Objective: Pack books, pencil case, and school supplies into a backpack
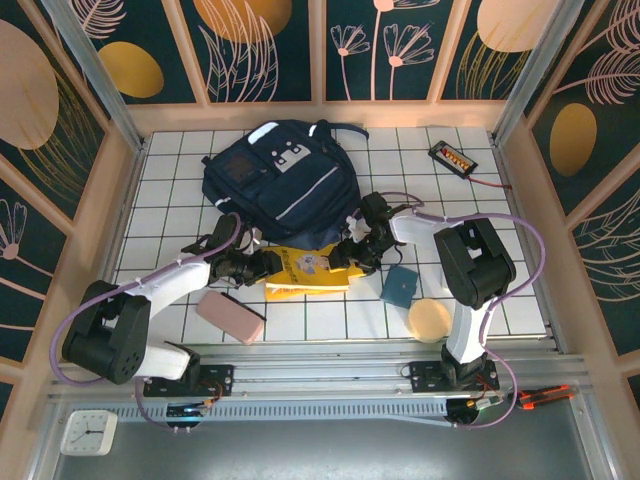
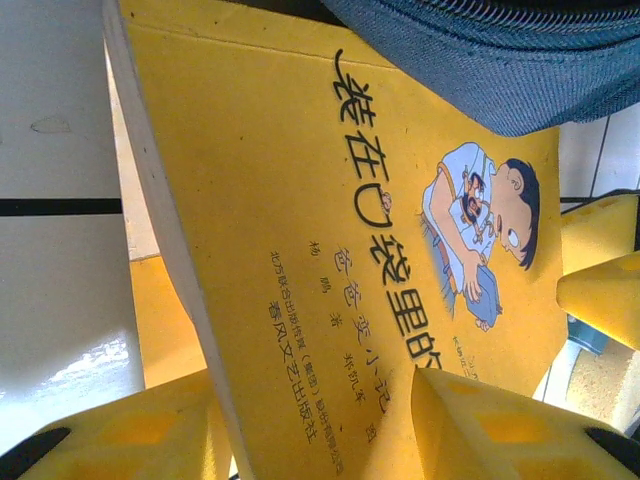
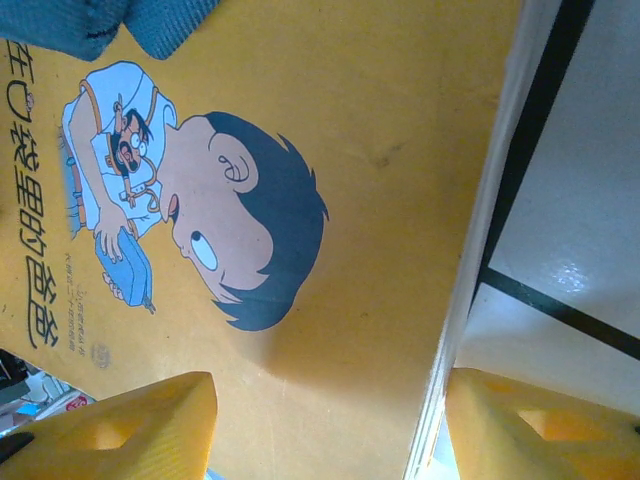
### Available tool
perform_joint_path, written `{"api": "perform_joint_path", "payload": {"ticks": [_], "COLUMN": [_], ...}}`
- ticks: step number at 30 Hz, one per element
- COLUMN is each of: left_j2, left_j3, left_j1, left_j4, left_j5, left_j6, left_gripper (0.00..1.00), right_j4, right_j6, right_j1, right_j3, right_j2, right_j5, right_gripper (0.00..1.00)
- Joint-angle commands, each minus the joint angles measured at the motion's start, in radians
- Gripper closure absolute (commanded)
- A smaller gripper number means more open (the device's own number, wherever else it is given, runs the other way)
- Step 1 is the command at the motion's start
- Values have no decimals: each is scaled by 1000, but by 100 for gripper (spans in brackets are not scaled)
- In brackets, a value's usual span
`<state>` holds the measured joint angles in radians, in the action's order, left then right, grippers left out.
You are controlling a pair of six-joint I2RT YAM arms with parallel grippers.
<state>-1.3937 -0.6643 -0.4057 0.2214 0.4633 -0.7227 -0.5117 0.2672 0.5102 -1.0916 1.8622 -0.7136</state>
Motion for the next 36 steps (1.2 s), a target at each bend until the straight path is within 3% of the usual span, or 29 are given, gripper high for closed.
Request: {"api": "perform_joint_path", "payload": {"ticks": [1,10,15,22,31,36], "left_j2": [28,42,44,36,43,78], "left_j3": [-14,-23,-29,-39,-134,-215], "left_j1": [-4,-2,-1,5,21,24], "left_j4": [-17,14,30,15,25,47], "left_j5": [32,29,44,83,190,280], "left_j6": [-17,-15,-11,-28,-73,-87], "left_gripper": [52,62,82,84,87,88], "right_j4": [28,30,24,62,59,47], "right_j6": [-11,-11,-4,25,33,69], "right_j1": [11,14,4,-70,-81,-133], "right_j3": [-4,1,18,94,116,124], "right_j2": [-10,-12,-27,-72,-100,-199], "right_j5": [-32,-31,-30,-115,-132,-132], "right_gripper": [38,38,34,30,30,29]}}
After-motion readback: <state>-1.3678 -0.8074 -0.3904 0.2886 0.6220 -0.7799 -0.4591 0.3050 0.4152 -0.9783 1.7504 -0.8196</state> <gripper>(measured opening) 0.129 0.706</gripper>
